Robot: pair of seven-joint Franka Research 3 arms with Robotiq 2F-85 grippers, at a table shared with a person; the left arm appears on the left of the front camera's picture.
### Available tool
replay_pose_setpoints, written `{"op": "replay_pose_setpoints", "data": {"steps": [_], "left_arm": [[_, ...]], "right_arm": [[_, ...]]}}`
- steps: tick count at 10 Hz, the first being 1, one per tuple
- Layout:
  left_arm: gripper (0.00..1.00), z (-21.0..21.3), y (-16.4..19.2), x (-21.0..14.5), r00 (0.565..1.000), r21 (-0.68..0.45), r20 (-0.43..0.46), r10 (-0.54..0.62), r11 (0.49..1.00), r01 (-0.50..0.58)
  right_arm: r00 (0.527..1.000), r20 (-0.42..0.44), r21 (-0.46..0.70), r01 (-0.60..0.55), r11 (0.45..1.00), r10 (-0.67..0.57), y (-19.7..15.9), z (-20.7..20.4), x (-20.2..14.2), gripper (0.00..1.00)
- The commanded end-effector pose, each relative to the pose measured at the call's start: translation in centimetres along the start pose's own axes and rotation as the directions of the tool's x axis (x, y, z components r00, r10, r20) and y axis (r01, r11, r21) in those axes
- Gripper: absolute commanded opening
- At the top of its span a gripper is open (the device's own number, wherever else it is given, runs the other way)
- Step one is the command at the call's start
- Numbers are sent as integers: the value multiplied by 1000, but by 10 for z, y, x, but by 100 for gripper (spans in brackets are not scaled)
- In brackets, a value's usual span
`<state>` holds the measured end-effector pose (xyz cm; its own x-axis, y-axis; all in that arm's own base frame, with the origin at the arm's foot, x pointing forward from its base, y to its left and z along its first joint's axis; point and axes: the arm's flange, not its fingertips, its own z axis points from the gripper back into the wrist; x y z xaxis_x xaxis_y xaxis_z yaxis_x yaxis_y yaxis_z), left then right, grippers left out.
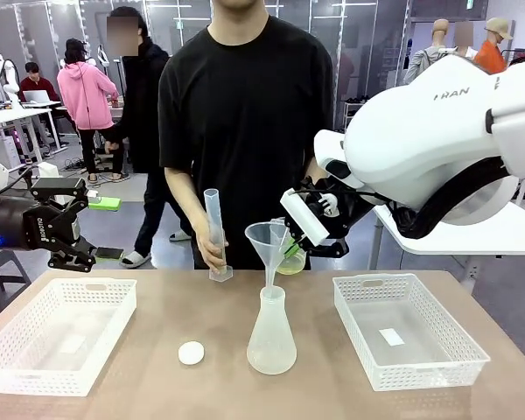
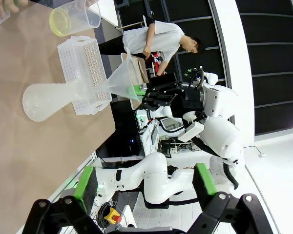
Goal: Prepare the solutions needed for the experiment.
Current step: Pick up the Plastic Funnel and insert it into the Big flask.
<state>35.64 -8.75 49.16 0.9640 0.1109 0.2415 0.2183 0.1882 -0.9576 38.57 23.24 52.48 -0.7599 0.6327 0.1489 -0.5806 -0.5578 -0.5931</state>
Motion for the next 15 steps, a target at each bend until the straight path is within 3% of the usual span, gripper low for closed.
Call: {"op": "replay_pose_setpoints", "data": {"steps": [1,9,10,11,12,13,14,15], "left_arm": [[100,-1,-2,1,1000,2,8,-6,1000,6],[100,-1,-2,1,1000,2,8,-6,1000,6],[100,-1,-2,1,1000,2,8,-6,1000,6],[100,-1,-2,1,1000,2,8,-6,1000,6],[100,-1,-2,1,1000,2,8,-6,1000,6],[100,-1,-2,1,1000,2,8,-6,1000,6],[100,-1,-2,1,1000,2,8,-6,1000,6],[100,-1,-2,1,1000,2,8,-6,1000,6]], "right_arm": [[999,-1,-27,-41,999,41,8,-12,-4,5],[998,-19,30,-61,998,62,22,-34,-6,5],[998,-19,34,-67,997,67,23,-34,-6,25],[998,-23,37,-62,997,63,23,-34,-5,25],[998,-24,40,-59,997,60,24,-34,-5,45],[998,-24,43,-58,997,59,25,-34,-6,30],[998,-25,47,-55,997,56,25,-33,-6,65],[999,-20,42,-39,998,40,20,-32,-4,50]]}}
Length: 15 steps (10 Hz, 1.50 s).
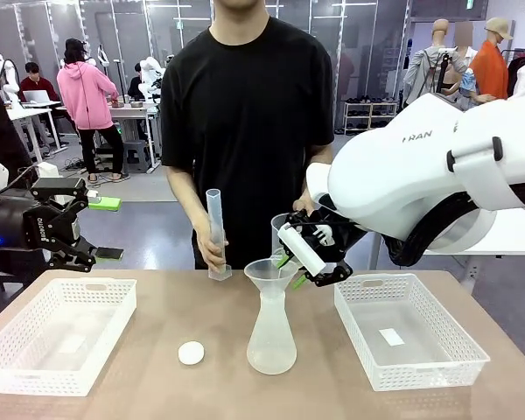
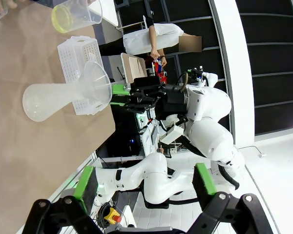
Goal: Prepare the solutions needed for the experiment.
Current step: Pick up the Plastic Funnel and insert it into the Big flask, then once the solution is in the Big flask , pick up the Plastic Funnel and place it back into the right Organizing basket.
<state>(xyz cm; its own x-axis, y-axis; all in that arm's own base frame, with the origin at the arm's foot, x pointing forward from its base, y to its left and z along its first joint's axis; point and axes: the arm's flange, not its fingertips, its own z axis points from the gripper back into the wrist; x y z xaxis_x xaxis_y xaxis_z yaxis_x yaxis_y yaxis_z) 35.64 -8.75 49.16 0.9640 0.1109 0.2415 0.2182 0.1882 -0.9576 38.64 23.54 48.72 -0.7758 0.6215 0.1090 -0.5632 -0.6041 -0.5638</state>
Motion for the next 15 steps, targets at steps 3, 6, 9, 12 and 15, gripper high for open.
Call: {"op": "replay_pose_setpoints", "data": {"steps": [3,6,9,12,15], "left_arm": [[100,-1,-2,1,1000,2,8,-6,1000,6],[100,-1,-2,1,1000,2,8,-6,1000,6],[100,-1,-2,1,1000,2,8,-6,1000,6],[100,-1,-2,1,1000,2,8,-6,1000,6],[100,-1,-2,1,1000,2,8,-6,1000,6]], "right_arm": [[1000,1,-1,-1,1000,1,0,0,0,50],[1000,1,-1,-1,1000,1,0,0,0,50],[1000,1,-1,-1,1000,1,0,0,0,50],[1000,1,-1,-1,1000,1,0,0,0,50],[997,-74,23,-21,1000,22,1,43,19,50]]}}
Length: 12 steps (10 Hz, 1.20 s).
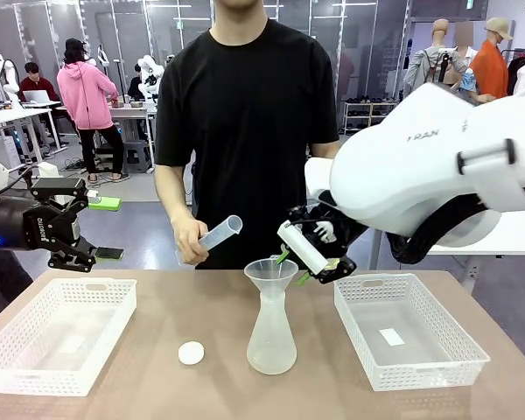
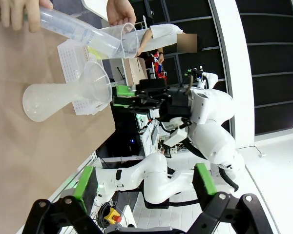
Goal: Prepare the solutions needed for the experiment.
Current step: Once the solution is in the Big flask , pick up the Plastic Funnel and place it back into the right Organizing basket.
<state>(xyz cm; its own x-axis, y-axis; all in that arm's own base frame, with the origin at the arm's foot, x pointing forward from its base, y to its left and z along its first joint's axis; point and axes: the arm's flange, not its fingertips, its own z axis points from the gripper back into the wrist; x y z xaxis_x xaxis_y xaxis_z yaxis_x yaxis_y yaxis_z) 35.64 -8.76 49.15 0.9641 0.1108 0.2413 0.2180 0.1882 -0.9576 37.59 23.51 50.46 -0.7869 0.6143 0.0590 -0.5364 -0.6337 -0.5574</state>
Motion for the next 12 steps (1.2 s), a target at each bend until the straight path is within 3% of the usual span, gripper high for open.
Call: {"op": "replay_pose_setpoints", "data": {"steps": [1,2,4,6,7,8,9,12], "left_arm": [[100,-1,-2,1,1000,2,8,-6,1000,6],[100,-1,-2,1,1000,2,8,-6,1000,6],[100,-1,-2,1,1000,2,8,-6,1000,6],[100,-1,-2,1,1000,2,8,-6,1000,6],[100,-1,-2,1,1000,2,8,-6,1000,6],[100,-1,-2,1,1000,2,8,-6,1000,6],[100,-1,-2,1,1000,2,8,-6,1000,6],[100,-1,-2,1,1000,2,8,-6,1000,6]], "right_arm": [[996,-63,9,57,998,-56,12,48,4,50],[991,-120,24,68,997,-64,21,68,-3,50],[954,-167,47,258,965,-248,44,104,-17,50],[867,-136,38,489,871,-480,69,123,-26,50],[774,-189,79,625,777,-604,78,126,-27,50],[735,-206,76,671,738,-647,78,122,-27,50],[792,-184,82,602,794,-582,74,116,-24,50],[803,-190,94,588,804,-565,82,128,-37,50]]}}
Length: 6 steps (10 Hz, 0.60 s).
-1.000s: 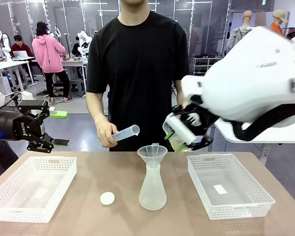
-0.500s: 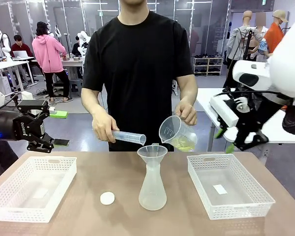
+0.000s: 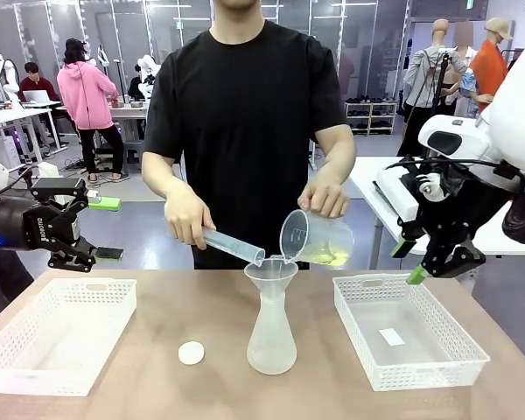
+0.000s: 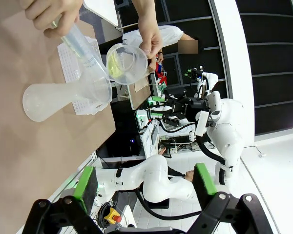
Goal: Prepare the solutions needed for the experiment.
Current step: Once the solution is in the Big flask , pick up the Plastic Funnel and place it back into the right Organizing basket.
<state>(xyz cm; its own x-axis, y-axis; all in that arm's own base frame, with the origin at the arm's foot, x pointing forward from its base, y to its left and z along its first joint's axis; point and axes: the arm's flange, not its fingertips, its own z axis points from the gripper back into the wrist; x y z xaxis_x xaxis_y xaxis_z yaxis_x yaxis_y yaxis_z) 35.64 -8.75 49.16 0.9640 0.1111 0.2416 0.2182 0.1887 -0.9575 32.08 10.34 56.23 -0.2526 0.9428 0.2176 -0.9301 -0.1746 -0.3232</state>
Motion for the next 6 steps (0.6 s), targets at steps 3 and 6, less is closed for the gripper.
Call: {"op": "replay_pose_setpoints", "data": {"steps": [3,6], "left_arm": [[100,-1,-2,1,1000,2,8,-6,1000,6],[100,-1,-2,1,1000,2,8,-6,1000,6]], "right_arm": [[834,157,122,515,849,-528,9,-11,-14,50],[501,233,322,769,552,-834,36,-15,-40,50]]}}
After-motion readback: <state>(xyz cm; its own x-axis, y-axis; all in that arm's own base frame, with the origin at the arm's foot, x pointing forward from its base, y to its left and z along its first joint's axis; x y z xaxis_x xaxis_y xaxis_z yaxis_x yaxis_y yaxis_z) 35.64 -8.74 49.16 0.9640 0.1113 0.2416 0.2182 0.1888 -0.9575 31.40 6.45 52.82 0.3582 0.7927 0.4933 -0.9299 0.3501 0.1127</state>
